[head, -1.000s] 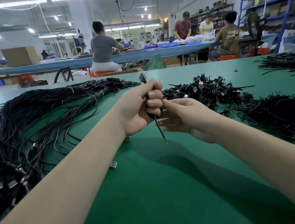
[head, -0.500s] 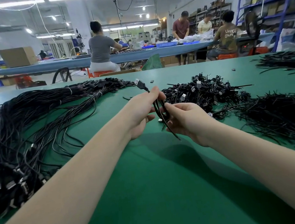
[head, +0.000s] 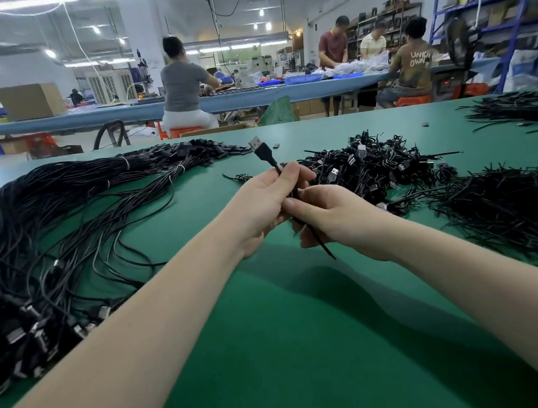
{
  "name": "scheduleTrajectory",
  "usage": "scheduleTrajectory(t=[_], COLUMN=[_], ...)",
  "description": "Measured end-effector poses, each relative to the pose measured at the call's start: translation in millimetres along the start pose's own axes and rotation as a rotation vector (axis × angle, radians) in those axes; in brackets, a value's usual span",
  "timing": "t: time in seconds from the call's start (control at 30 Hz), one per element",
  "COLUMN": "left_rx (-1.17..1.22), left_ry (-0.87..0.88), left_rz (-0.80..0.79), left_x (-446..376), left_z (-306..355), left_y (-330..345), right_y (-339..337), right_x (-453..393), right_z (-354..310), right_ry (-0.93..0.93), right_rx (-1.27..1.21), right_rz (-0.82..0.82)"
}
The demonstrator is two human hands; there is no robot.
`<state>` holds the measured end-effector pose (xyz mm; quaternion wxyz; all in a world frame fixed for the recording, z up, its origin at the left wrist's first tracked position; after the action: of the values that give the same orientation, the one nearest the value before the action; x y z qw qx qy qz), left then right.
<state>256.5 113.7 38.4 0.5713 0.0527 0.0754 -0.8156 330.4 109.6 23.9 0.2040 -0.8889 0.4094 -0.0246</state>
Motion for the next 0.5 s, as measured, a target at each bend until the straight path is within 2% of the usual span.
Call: scheduleTrajectory(t=[0.13,0.23,0.37,0.43,0.5], left_rx=[-0.125,-0.132,-0.216,-0.335,-0.541], left_ry=[0.085,0.098,0.007,0.03,0.142], left_rz=[0.106,0.204,0.15,0.249,0.393], left_x=[3.6,6.4,5.2,11.1,23.7], left_z=[4.3,0.5,-13.3,-12.5,0.7], left_y=[-3.8,-3.0,11.2,4.2,-3.9], right_y=[5.4,4.3,-11.9,-22.7,-35.3], right_x=[-2.5,-0.8,1.5,3.1,7.5], right_z=[-12.2,-11.7,13.8,21.8,22.8], right_ry=[-0.033,-0.033,0.12,0.185,0.212], right_rx=[0.333,0.616,0.608,0.603,0.578], right_rz=[0.078,0.193,0.262,0.284,0.311])
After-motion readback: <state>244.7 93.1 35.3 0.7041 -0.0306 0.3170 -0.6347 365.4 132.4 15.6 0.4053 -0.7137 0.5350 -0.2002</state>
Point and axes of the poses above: each hand's wrist, its own x-axis away from the middle knuckle, its own y-axis out of the palm, z = x × y, the point moved 10 cm from there along -x, towards the middle knuckle, and after that the axes turned 13 degrees about -z, right-handed, at the moved point
